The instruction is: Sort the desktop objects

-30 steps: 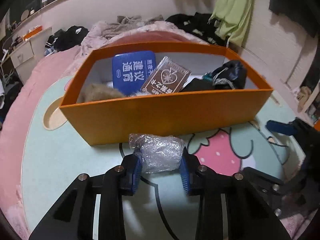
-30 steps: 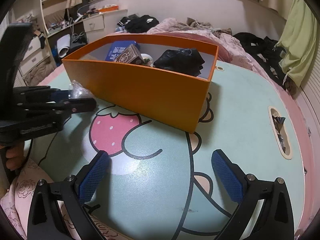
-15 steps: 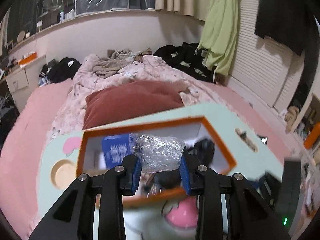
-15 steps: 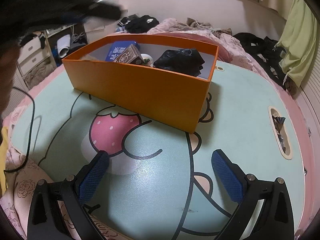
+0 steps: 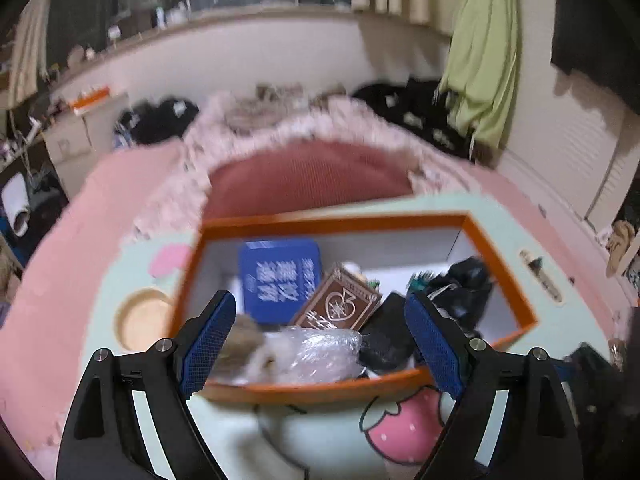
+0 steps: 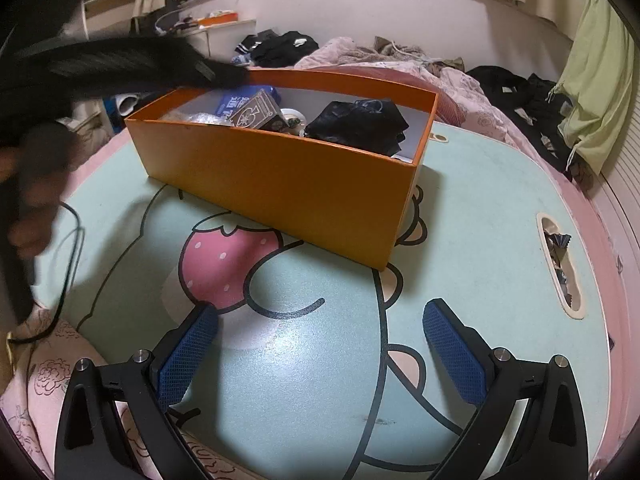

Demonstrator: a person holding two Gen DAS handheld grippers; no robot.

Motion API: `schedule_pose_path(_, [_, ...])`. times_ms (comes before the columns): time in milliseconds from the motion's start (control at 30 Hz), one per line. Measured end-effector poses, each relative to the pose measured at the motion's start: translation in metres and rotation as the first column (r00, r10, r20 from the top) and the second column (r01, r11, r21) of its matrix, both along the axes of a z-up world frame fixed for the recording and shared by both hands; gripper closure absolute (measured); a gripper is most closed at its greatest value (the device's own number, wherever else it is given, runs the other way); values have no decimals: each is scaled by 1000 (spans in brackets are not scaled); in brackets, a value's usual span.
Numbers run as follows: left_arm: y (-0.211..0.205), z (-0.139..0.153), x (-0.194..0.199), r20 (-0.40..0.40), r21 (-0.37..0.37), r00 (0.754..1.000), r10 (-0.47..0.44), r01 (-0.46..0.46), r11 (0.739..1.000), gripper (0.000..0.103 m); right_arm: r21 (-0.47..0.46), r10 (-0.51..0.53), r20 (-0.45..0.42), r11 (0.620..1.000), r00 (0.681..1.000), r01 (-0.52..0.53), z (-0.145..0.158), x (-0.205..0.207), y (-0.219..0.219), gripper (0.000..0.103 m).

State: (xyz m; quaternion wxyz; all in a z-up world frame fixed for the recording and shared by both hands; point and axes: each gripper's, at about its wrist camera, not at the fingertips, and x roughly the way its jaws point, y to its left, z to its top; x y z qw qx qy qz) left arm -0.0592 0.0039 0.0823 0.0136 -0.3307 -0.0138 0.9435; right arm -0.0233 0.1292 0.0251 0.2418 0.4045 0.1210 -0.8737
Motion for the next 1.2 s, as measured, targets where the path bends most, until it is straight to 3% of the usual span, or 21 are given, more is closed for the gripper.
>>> schedule_pose_path(67, [-2,14,23,-45,7,999,-11,11,1000,16,0,0,0,1000,1000,0,0,0,0,0])
schedule_pose_path(133, [-2,15,40,-30,11,999,-41,42,999,16,0,0,0,1000,1000,0,0,-1,-1,0])
schedule_pose_path(233, [1,-10,52,81,-5,994,-73,73,997,16,0,0,0,1000,1000,0,0,0,1,0])
schedule_pose_path(367, [4,-61,53,226,-31,974,-30,38,999,16,0,1,0,1000,1000,-1,0,0,1,0])
schedule_pose_path(400, [2,-72,50,267,-23,964,-9,15,1000,10,1,1,1,1000,1000,-1,-1,0,1,0])
schedule_pose_path(433, [-2,-73,49,259,9,966,-7,5,1000,9,0,1,0,1000,1000,-1,0,0,1,0])
schedule_pose_path(533, [-6,-78,41,282,-2,959,23,-23,1000,0,2,0,-1,1000,1000,0,0,-3,0,0])
schedule_pose_path(1200, [-6,-80,44,262,1,965,20,-21,1000,0,0,1,-1,1000,1000,-1,0,-2,1,0])
